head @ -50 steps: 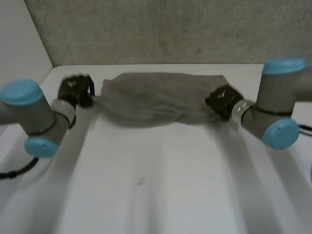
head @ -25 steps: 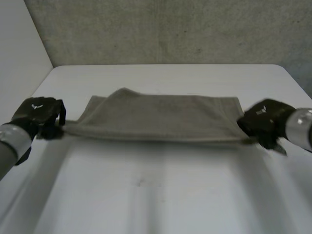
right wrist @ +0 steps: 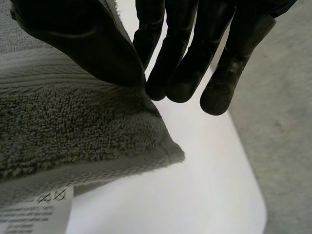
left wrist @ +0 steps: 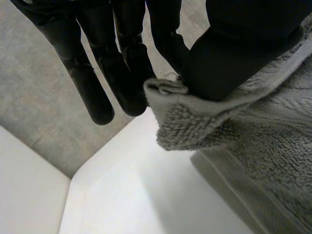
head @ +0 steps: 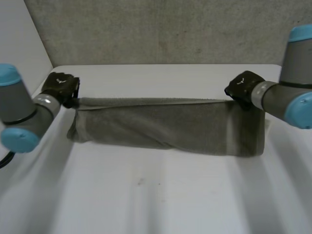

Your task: Fold the towel.

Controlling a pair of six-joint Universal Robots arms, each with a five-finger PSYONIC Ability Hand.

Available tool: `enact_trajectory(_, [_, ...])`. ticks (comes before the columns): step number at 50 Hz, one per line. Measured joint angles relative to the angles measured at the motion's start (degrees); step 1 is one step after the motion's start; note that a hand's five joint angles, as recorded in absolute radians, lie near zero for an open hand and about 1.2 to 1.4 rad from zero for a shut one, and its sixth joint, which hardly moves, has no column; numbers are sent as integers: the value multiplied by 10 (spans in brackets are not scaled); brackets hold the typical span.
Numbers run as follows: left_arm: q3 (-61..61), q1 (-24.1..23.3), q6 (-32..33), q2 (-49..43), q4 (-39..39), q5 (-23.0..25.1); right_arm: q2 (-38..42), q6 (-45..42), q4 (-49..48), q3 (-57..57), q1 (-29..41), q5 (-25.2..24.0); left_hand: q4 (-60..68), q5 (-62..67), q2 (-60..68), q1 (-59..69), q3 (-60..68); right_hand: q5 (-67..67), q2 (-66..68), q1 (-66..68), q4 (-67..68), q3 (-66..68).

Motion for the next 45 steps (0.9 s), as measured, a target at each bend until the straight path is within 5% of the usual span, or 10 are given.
enact_trajectory(6, [121, -26, -1, -95, -6, -7, 70, -7, -72, -59, 11, 12, 0, 3, 0, 3, 0, 2, 0, -1, 0, 0])
enact_trajectory(8, [149, -32, -1, -120, -8, -8, 87, -13, -97, -65, 12, 16, -28, -10, -28, -10, -27, -139, -125, -127, -133, -131])
enact_trajectory(12, [174, -41, 2, -148, -16, -10, 108, -26, -128, -67, 14, 29, -380, -348, -382, -341, -375, -506, -473, -479, -472, -471])
enact_trajectory(15, [177, -47, 3, -156, -24, -15, 115, -29, -139, -67, 16, 41, -554, -537, -554, -541, -555, -645, -599, -598, -610, -612])
enact_trajectory(30, [117, -35, -22, -56, -69, -75, -5, 130, -125, 1, 12, 57, -602, -570, -601, -583, -602, -650, -612, -627, -619, -628])
enact_trajectory(37, [-1, -15, -62, 56, -73, -74, -140, 172, -113, 180, 8, 47, -602, -571, -601, -583, -602, -650, -612, -627, -619, -628])
enact_trajectory(45, [-140, -8, -73, 145, -70, -16, -241, 173, -126, 374, 7, 28, -535, -523, -535, -519, -534, -650, -612, -627, -619, -628])
